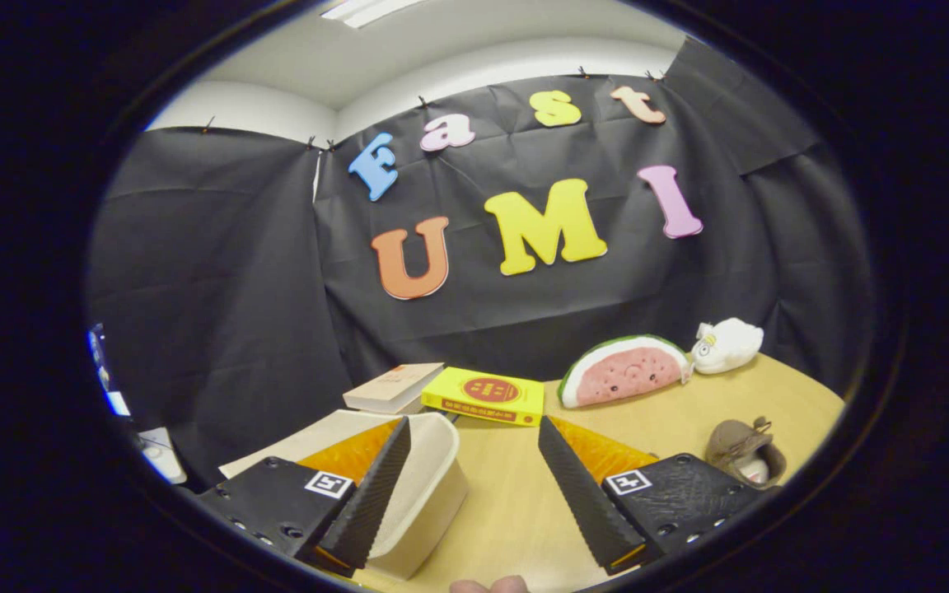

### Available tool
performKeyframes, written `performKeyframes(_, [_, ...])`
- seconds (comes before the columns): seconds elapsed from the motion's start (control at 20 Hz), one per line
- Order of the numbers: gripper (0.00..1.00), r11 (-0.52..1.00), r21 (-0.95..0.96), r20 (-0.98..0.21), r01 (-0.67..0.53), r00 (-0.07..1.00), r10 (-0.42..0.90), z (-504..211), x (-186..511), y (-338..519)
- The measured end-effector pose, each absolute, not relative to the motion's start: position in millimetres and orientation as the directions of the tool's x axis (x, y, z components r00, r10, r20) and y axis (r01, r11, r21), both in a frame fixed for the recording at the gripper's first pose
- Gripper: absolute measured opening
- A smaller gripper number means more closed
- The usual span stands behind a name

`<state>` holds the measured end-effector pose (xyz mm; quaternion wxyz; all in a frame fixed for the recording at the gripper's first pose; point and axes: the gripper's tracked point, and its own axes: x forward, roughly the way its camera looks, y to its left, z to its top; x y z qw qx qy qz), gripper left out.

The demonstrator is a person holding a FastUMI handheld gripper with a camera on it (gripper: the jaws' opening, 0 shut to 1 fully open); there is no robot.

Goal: Open the storage box then place both shoes into the box .Put the left shoe in first, then the right shoe, with the right side of both shoes facing outward in a uniform manner.

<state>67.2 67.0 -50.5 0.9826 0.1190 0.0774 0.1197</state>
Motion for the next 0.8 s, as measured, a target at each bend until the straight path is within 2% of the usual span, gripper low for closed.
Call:
performKeyframes(0.3, [0.95, 0.79, 0.537, -0.229, -0.297, 0.85, 0.475, -92.1, 76.0, 110.4])
performKeyframes(0.5, [0.95, 0.721, 0.64, -0.28, -0.266, 0.793, 0.541, -114.2, 78.3, 125.1])
performKeyframes(0.8, [0.95, 0.575, 0.795, -0.295, -0.192, 0.706, 0.644, -122.7, 71.4, 147.8])
